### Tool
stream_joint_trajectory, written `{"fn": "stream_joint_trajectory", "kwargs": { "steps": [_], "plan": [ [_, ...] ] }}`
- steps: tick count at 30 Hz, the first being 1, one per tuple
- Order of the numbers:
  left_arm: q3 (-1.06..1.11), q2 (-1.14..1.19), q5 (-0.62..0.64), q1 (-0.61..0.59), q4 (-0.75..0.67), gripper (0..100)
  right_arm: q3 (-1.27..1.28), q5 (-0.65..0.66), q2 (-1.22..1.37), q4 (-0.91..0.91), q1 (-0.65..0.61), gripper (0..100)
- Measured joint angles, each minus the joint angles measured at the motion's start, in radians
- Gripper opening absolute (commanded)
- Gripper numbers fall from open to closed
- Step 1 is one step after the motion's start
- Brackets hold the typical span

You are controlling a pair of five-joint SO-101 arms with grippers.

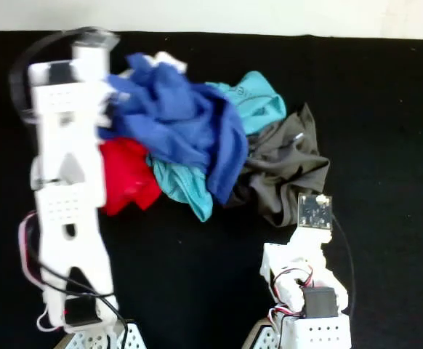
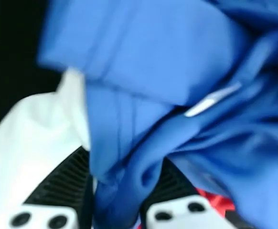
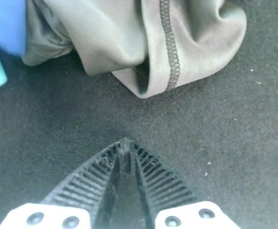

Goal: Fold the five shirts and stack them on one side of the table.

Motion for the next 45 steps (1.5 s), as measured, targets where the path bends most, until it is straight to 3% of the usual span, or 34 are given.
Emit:
{"fn": "stream_joint_trajectory", "kwargs": {
  "steps": [10,19,22,29,35,37,40,45],
  "plan": [
    [-0.155,-0.080,-0.147,-0.465,0.008,1,0.000,0.000,0.000,0.000,0.000,0.5],
    [-0.195,-0.189,-0.157,-0.628,0.011,1,0.000,0.000,0.000,0.000,0.000,0.5],
    [-0.152,-0.189,-0.158,-0.632,0.011,5,0.000,0.000,0.000,0.000,0.000,0.5],
    [-0.078,-0.198,-0.160,-0.632,0.011,27,0.000,0.000,0.000,-0.058,0.000,0.6],
    [0.005,-0.350,-0.132,-0.594,0.011,28,0.000,0.000,0.000,-0.287,0.000,1.8],
    [0.068,-0.434,-0.126,-0.551,0.011,28,0.000,0.005,0.000,-0.362,0.000,7.6],
    [0.210,-0.588,-0.123,-0.457,0.011,28,0.000,0.129,0.000,-0.446,0.000,17.9],
    [0.534,-0.878,-0.109,-0.215,0.011,28,0.000,0.287,0.002,-0.514,0.012,19.7]
  ]
}}
